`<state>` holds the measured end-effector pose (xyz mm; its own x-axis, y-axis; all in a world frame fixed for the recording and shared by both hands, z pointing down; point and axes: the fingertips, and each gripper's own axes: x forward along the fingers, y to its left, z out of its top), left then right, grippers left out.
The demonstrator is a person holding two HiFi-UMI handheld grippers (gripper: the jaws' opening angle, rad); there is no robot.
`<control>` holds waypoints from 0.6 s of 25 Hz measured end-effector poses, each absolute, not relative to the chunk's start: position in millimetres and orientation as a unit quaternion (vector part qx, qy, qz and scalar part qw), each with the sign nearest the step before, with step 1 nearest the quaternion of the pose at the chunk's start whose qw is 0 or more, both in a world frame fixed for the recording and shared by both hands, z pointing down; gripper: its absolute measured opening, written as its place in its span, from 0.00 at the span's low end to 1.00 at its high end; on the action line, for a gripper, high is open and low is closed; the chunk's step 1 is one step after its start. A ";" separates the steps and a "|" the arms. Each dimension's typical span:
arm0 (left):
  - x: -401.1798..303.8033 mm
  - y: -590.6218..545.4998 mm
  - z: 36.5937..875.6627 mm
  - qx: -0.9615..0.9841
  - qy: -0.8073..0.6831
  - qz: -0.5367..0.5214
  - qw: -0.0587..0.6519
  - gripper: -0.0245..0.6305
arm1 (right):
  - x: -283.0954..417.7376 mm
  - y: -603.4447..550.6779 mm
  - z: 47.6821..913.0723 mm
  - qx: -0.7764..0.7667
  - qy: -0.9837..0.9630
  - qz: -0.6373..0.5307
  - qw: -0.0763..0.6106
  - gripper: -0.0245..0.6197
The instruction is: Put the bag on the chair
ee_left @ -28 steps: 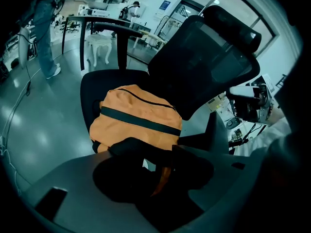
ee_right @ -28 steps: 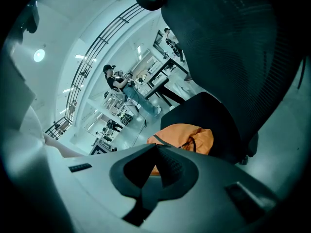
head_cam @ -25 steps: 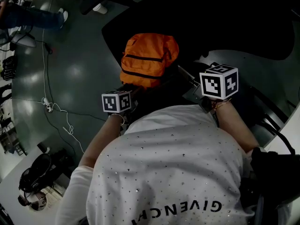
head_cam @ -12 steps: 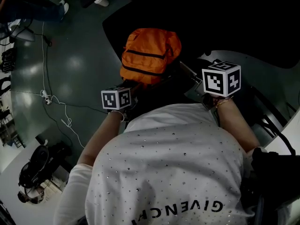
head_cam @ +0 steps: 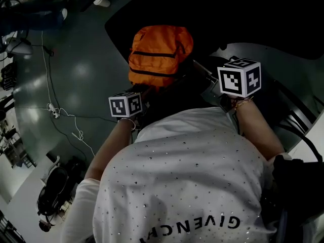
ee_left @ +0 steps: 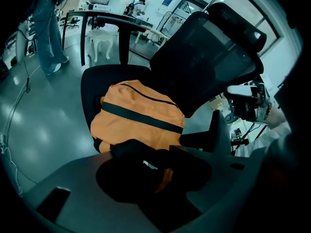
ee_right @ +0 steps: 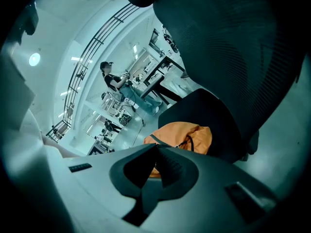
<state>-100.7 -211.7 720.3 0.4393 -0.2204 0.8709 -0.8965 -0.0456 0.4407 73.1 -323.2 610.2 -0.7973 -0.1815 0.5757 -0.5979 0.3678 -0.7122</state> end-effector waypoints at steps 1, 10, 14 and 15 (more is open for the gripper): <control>-100.1 -212.4 719.7 0.652 -0.429 0.311 0.542 0.35 | 73.0 -322.0 610.2 0.245 -0.801 0.506 0.207 0.05; -108.7 -203.1 715.7 0.640 -0.441 0.305 0.551 0.35 | 45.7 -309.3 593.5 0.233 -0.814 0.479 0.231 0.05; -107.3 -204.6 712.2 0.658 -0.428 0.290 0.548 0.35 | 43.4 -303.1 587.6 0.255 -0.812 0.472 0.230 0.05; -107.7 -204.1 710.1 0.665 -0.422 0.288 0.544 0.35 | 42.7 -300.2 585.6 0.263 -0.810 0.472 0.229 0.05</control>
